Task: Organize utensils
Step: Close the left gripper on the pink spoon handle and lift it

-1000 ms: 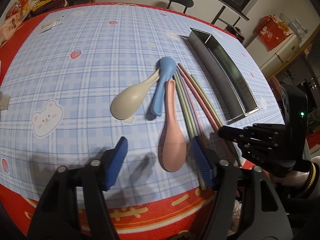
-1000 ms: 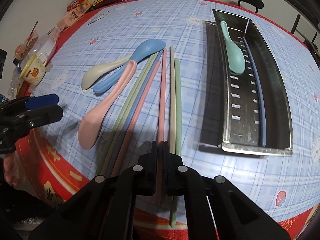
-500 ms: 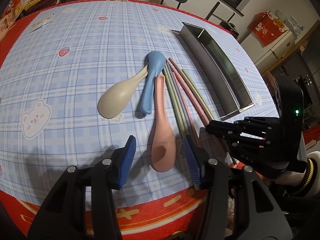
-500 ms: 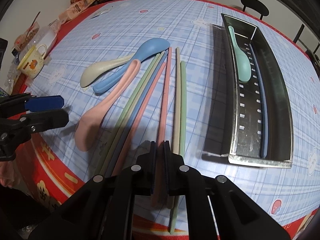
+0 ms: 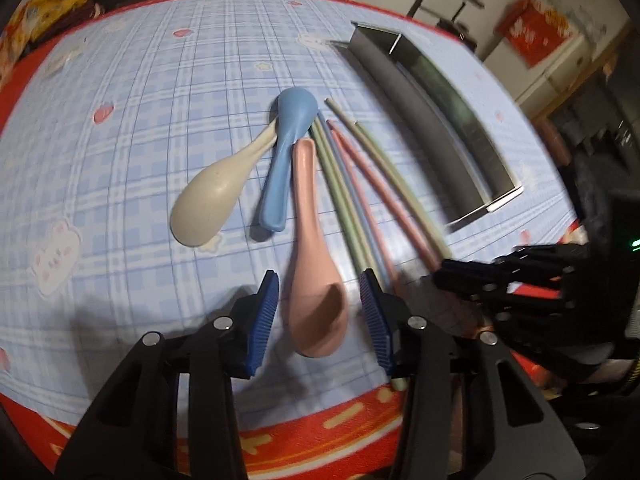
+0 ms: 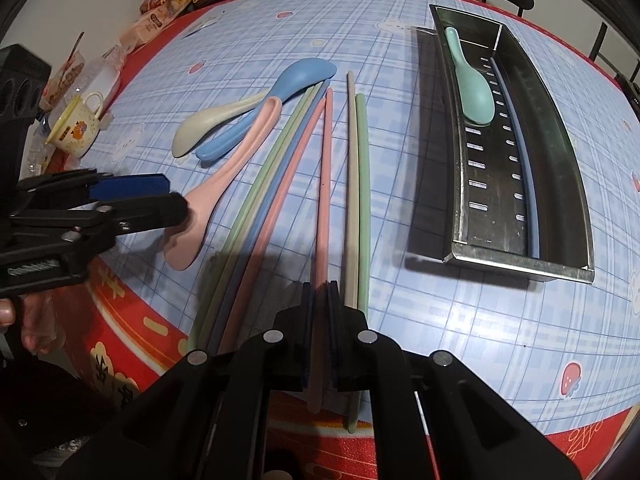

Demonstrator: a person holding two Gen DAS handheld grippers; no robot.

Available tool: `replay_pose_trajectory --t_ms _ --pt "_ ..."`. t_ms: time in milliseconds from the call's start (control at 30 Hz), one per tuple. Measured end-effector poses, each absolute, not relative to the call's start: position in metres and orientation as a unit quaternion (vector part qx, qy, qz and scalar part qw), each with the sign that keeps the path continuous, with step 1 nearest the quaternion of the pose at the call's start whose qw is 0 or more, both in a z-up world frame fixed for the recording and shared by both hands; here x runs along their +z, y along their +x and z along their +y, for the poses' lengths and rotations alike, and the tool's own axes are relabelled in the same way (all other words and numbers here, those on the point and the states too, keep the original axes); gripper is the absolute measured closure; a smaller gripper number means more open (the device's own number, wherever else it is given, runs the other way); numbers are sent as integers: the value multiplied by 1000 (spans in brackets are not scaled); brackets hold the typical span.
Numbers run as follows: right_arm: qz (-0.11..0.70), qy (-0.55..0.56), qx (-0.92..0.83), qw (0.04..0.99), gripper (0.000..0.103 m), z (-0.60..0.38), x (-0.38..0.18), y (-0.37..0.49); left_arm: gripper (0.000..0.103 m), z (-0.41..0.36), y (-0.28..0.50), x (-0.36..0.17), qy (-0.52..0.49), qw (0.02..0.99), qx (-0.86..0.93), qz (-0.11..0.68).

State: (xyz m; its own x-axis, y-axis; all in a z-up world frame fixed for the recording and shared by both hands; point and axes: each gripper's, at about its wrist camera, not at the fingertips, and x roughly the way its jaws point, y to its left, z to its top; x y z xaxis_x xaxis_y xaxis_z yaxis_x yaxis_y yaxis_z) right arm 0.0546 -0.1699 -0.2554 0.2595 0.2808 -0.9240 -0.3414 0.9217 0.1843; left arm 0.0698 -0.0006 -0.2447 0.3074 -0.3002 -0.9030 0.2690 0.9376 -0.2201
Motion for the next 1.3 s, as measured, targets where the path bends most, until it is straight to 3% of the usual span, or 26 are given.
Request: replay_pose_trajectory --t_ms 433,467,500,867,900,933,1300 --pt "573 -19 202 794 96 -172 -256 54 57 -61 70 -264 206 796 -145 550" --pt "572 -18 203 794 96 -172 -256 54 58 -60 71 -263 203 797 -146 550" --pt "572 -17 204 794 96 -173 -256 54 66 -59 71 -263 201 797 -146 551" --pt "574 -7 207 792 96 -174 -256 54 70 23 78 -251 -52 799 -140 582" --pt "575 -6 207 792 96 -175 -256 55 78 30 77 -253 -66 796 -135 586" --pt "575 -5 208 791 96 -175 -256 55 77 35 77 -255 -84 794 -135 587" --pt "577 -5 208 790 96 -176 -256 55 74 14 78 -263 -22 791 -142 594"
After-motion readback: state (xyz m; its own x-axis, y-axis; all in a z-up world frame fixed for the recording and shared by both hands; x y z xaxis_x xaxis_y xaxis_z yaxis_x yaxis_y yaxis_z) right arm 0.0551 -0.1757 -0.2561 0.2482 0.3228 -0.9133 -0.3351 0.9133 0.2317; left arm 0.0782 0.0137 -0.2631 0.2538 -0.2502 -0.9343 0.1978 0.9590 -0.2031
